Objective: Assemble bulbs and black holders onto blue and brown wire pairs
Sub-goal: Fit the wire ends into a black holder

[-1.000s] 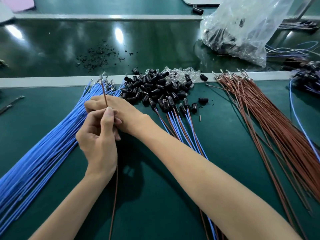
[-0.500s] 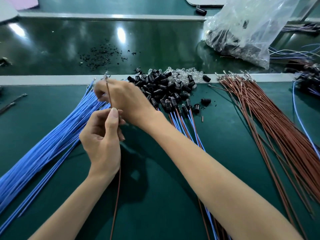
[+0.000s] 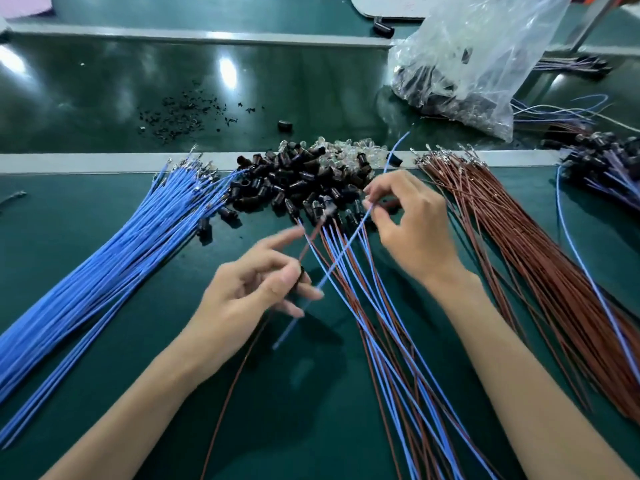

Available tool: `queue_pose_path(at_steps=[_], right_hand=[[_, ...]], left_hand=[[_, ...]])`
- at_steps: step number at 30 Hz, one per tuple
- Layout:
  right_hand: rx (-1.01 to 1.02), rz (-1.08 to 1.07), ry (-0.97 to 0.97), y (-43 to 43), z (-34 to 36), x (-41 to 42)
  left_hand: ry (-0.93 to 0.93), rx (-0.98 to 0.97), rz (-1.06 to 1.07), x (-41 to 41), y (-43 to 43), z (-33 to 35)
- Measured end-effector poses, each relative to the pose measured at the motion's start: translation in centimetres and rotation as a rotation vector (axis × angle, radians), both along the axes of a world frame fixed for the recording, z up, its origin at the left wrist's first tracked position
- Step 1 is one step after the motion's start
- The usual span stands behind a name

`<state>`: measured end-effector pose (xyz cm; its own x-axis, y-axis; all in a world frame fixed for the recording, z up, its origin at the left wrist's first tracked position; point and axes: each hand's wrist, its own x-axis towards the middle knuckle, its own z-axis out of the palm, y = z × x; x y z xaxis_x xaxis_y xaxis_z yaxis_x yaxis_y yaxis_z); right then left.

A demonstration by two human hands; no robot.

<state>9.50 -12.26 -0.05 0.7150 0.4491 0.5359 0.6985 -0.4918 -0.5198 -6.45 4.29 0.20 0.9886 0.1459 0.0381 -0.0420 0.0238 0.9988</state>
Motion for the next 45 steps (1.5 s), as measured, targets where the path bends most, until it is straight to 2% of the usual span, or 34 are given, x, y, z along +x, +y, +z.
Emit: queue_pose_path(at_steps=[3,5,8,10,13,15,16,18,21,23,26,29,31,37,41,45], right_hand=[[0.089,0.007,0.012,0.2,-1.1,-0.7],[0.119,0.009,0.002,0.5,-1.3,-1.0],[0.175,-0.008,0.022,1.0,-1.2,-1.4],[0.331,-0.034,0.241,1.4,-0.6,-2.0],[0.764,-0.006,0.72,1.9,0.6,-3.2],[0.979,0.09,1.013,2.3,1.1,-3.8],[0.992,0.146,1.138,2.4,1.3,-4.1],[0.794,0.233,1.265,2.3,1.7,-4.6],[0.376,0.312,1.197,2.1,1.4,-4.9],[0.304,0.36,1.166,2.2,1.2,-5.5],[0.405,0.354,1.071,2.5,1.1,-6.4],[0.549,0.317,0.906,2.1,1.2,-6.4],[0.654,0.324,0.862,1.6,1.4,-6.2],[0.796,0.318,0.703,1.0,2.0,-6.0],[0.833,0.305,0.655,1.2,2.0,-6.3],[0.75,0.342,0.683,1.8,1.7,-6.8]], left_hand=[[0.24,-0.056,-0.319,-0.1,0.1,-0.2],[0.276,-0.105,-0.43,-0.2,0.0,-0.2],[0.27,-0.121,-0.473,-0.2,-0.1,-0.3],[0.247,-0.123,-0.43,-0.1,-0.1,-0.5],[0.176,-0.21,-0.327,0.1,0.0,-0.7],[0.139,-0.27,-0.272,0.2,0.2,-0.7],[0.12,-0.287,-0.257,0.2,0.3,-0.7],[0.082,-0.29,-0.245,0.3,0.3,-0.7],[0.044,-0.234,-0.237,0.3,0.4,-0.8],[0.043,-0.198,-0.239,0.4,0.4,-1.0],[0.049,-0.153,-0.199,0.4,0.4,-1.4],[0.007,-0.117,-0.083,0.6,0.2,-1.7],[-0.016,-0.115,-0.006,0.7,0.1,-1.8],[-0.024,-0.074,0.139,0.6,-0.3,-1.8],[-0.024,-0.041,0.144,0.5,-0.6,-1.6],[-0.018,-0.048,0.159,0.5,-0.7,-1.4]])
